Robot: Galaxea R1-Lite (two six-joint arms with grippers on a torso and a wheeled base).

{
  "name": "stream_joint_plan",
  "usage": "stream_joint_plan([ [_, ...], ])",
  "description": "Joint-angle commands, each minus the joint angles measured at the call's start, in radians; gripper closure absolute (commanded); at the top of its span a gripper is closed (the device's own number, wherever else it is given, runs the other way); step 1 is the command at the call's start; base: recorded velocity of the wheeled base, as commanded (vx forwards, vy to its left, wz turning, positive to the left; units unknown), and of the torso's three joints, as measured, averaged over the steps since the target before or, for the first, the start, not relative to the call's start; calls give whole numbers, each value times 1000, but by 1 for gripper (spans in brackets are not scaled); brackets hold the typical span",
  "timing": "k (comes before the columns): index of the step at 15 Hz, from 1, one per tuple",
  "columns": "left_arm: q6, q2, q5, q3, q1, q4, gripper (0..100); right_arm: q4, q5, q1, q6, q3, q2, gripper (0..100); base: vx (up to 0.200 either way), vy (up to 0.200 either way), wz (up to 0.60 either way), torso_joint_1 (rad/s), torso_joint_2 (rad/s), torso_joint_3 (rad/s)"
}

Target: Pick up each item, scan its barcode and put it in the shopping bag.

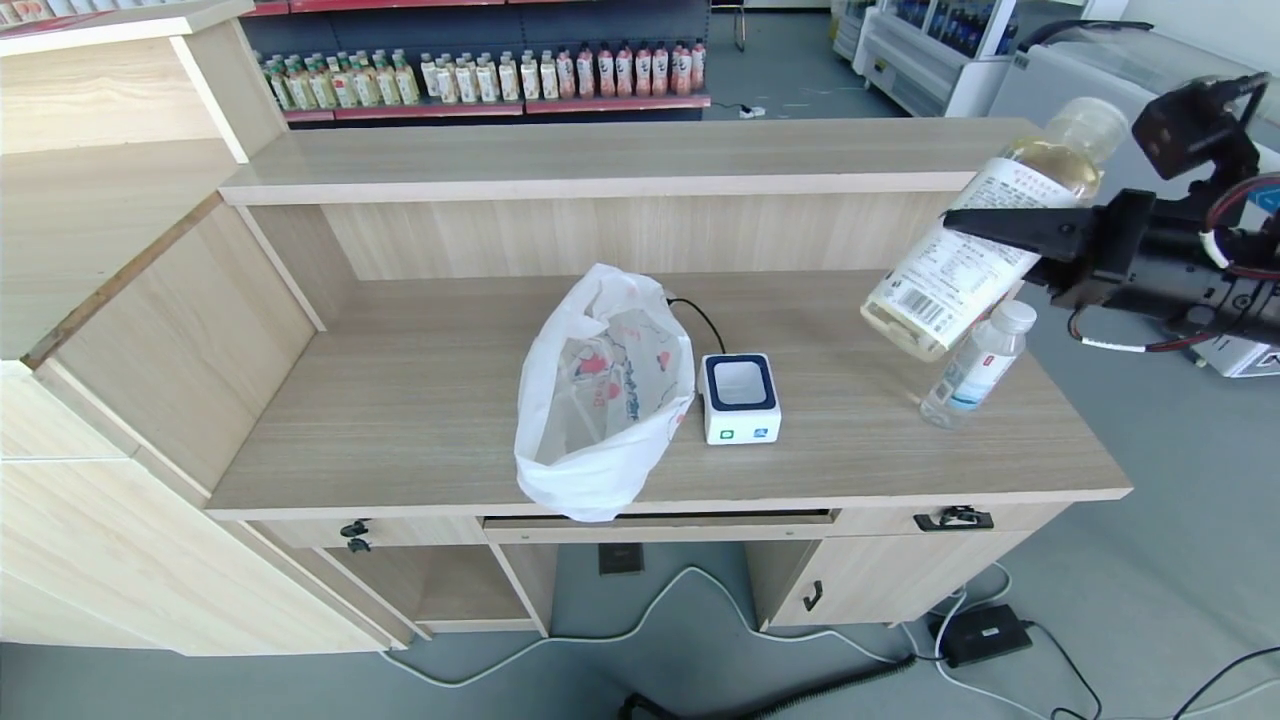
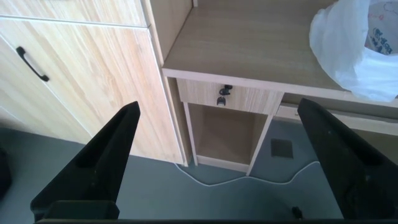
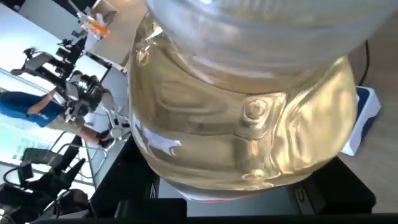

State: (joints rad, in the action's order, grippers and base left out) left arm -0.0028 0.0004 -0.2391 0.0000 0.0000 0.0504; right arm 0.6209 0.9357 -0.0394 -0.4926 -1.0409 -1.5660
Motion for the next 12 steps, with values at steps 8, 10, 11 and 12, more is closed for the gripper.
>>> stream_joint_plan([
  [8, 0, 0, -2, 0, 0, 0, 0, 2, 316, -54, -208, 166, 350, 100, 0, 0, 0, 0, 0, 0],
  [10, 0, 0, 0, 0, 0, 0, 0, -1, 316, -82, -224, 174, 373, 100, 0, 0, 0, 0, 0, 0],
  [11, 0, 0, 0, 0, -2, 0, 0, -1, 318, -83, -228, 176, 374, 100, 0, 0, 0, 0, 0, 0],
  [12, 0, 0, 0, 0, 0, 0, 0, -1, 331, -86, -239, 180, 383, 100, 0, 0, 0, 0, 0, 0],
])
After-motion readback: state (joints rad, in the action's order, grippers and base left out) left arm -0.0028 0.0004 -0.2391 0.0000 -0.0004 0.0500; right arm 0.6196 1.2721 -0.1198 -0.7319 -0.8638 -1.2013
